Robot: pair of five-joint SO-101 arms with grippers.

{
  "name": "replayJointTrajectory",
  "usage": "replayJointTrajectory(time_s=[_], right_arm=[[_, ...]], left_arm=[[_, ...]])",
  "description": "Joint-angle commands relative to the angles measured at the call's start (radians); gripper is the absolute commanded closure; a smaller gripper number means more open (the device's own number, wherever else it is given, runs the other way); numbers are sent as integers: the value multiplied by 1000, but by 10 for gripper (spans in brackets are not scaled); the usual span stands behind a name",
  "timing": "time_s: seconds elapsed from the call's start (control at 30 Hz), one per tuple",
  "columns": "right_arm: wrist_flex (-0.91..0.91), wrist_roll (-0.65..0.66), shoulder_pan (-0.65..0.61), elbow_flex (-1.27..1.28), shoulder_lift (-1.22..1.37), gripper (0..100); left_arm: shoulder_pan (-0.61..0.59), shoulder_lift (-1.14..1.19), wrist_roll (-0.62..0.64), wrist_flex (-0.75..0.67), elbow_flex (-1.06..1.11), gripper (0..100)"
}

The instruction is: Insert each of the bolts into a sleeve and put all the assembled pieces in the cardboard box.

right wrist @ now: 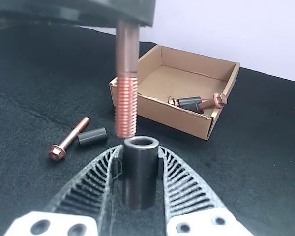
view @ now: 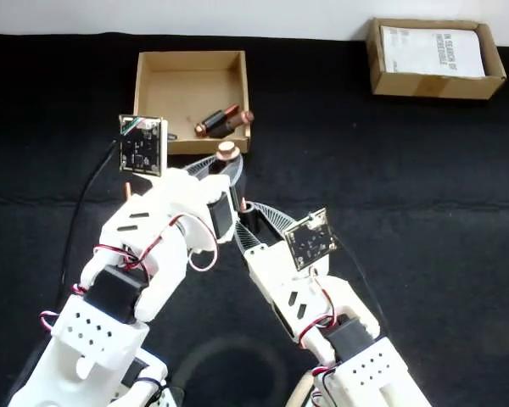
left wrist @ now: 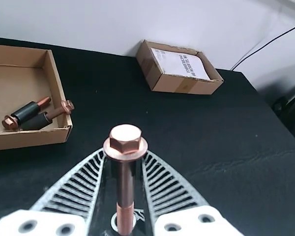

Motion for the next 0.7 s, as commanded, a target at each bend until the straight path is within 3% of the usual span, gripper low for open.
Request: replayJointTrajectory(time_s=[0.0, 0.3, 0.67], right_arm=[[-21, 5, -2, -19, -10, 991], [-19, 5, -4, -56, -4, 991], [-16, 5, -4, -58, -4, 991]], left_arm=[[12, 4, 3, -5, -7, 991], [13, 4, 5, -143, 110, 991], [62, 4, 5, -150, 113, 991]])
